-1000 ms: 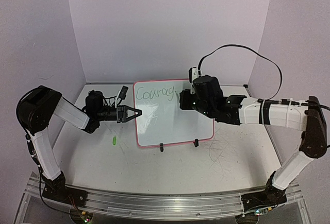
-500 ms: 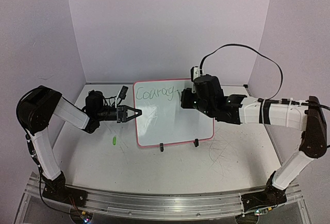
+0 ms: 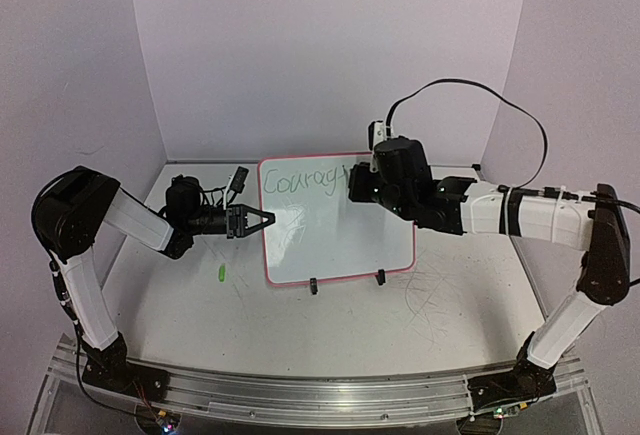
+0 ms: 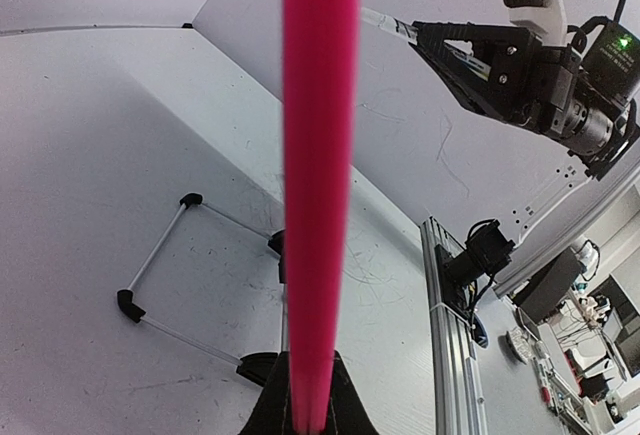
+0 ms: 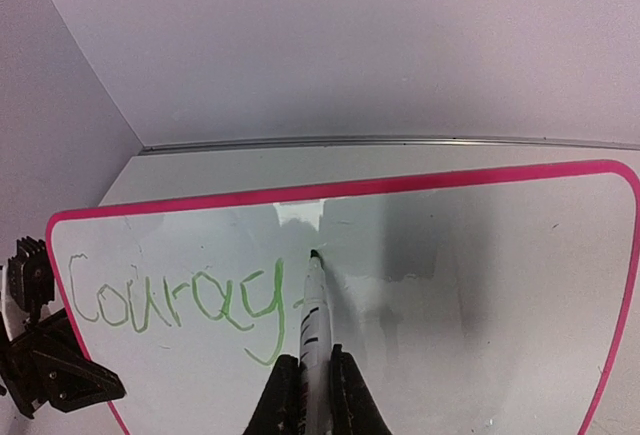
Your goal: Write a sentence on the whiteboard
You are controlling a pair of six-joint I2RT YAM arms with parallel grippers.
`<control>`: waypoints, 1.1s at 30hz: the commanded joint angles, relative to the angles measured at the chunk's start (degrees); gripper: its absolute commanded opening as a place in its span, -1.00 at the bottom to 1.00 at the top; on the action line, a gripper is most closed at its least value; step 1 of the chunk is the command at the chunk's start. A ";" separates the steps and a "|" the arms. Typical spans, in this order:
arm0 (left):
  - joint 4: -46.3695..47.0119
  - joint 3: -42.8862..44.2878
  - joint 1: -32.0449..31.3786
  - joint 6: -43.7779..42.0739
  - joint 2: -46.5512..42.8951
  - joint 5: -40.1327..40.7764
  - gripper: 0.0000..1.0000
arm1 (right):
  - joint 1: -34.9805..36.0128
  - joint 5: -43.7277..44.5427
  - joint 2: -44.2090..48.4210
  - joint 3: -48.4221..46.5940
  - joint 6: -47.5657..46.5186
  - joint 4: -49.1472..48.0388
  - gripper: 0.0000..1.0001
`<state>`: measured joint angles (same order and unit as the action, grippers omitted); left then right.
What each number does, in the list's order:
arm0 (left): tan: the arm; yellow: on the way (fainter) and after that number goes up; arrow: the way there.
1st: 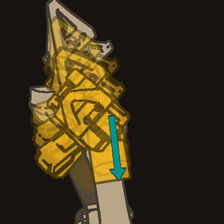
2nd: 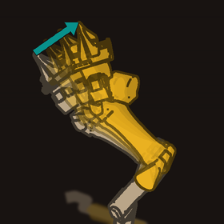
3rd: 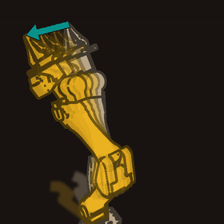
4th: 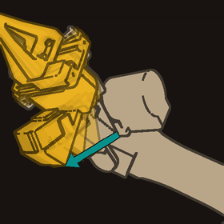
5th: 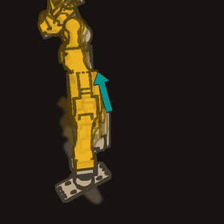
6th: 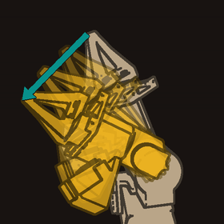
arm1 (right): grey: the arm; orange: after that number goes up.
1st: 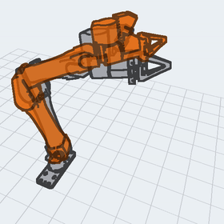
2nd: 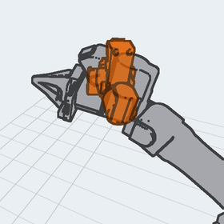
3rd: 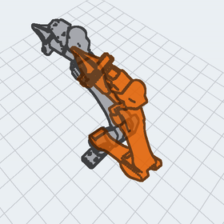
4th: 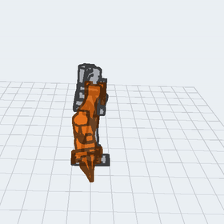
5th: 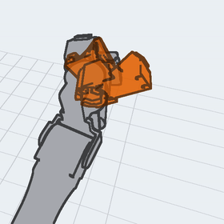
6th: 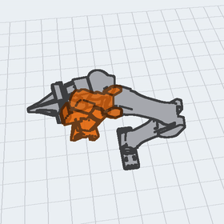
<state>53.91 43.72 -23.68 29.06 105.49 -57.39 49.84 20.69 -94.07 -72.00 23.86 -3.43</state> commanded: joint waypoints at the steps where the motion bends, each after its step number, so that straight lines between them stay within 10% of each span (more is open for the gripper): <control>1: -1.04 0.51 0.39 0.74 -2.13 0.17 -1.00 | -0.24 -1.94 -1.55 -1.36 0.30 -0.70 -1.00; 27: -1.10 0.65 0.36 0.83 -1.78 0.34 -1.00 | 0.45 3.88 5.69 5.85 1.29 1.76 -1.00; 33: -1.20 0.56 0.39 1.06 -1.63 0.57 -1.00 | 0.46 -11.18 7.97 3.61 -5.83 -3.12 -1.00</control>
<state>53.98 43.72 -23.68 29.23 105.47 -57.30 50.47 18.39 -89.54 -65.89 23.27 -2.46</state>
